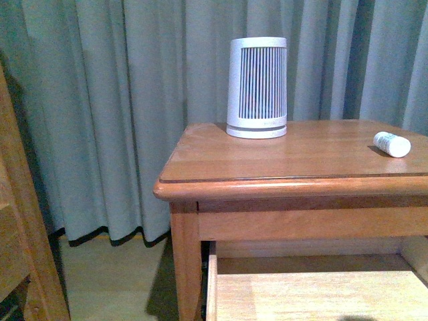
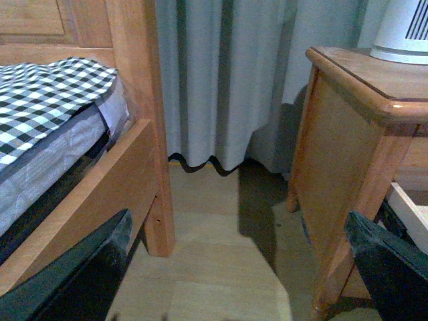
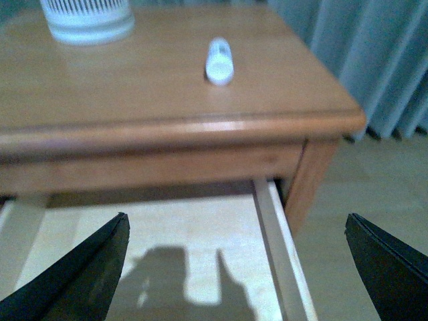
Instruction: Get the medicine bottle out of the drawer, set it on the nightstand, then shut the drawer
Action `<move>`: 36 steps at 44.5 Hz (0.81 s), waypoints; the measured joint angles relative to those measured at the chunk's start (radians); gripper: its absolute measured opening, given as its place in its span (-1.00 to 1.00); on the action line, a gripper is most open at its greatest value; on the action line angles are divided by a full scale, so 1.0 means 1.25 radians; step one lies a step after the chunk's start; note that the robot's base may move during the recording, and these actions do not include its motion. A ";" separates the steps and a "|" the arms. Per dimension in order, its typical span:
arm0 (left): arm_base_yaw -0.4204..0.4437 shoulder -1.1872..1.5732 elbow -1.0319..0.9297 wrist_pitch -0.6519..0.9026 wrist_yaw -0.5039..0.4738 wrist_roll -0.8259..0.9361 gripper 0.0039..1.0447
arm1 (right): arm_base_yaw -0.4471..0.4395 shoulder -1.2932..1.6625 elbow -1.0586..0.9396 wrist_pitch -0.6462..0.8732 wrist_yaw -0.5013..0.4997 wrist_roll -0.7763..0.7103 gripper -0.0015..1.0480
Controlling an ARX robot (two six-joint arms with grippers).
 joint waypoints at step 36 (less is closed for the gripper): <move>0.000 0.000 0.000 0.000 0.000 0.000 0.88 | 0.024 1.035 -0.207 1.039 0.072 0.053 0.87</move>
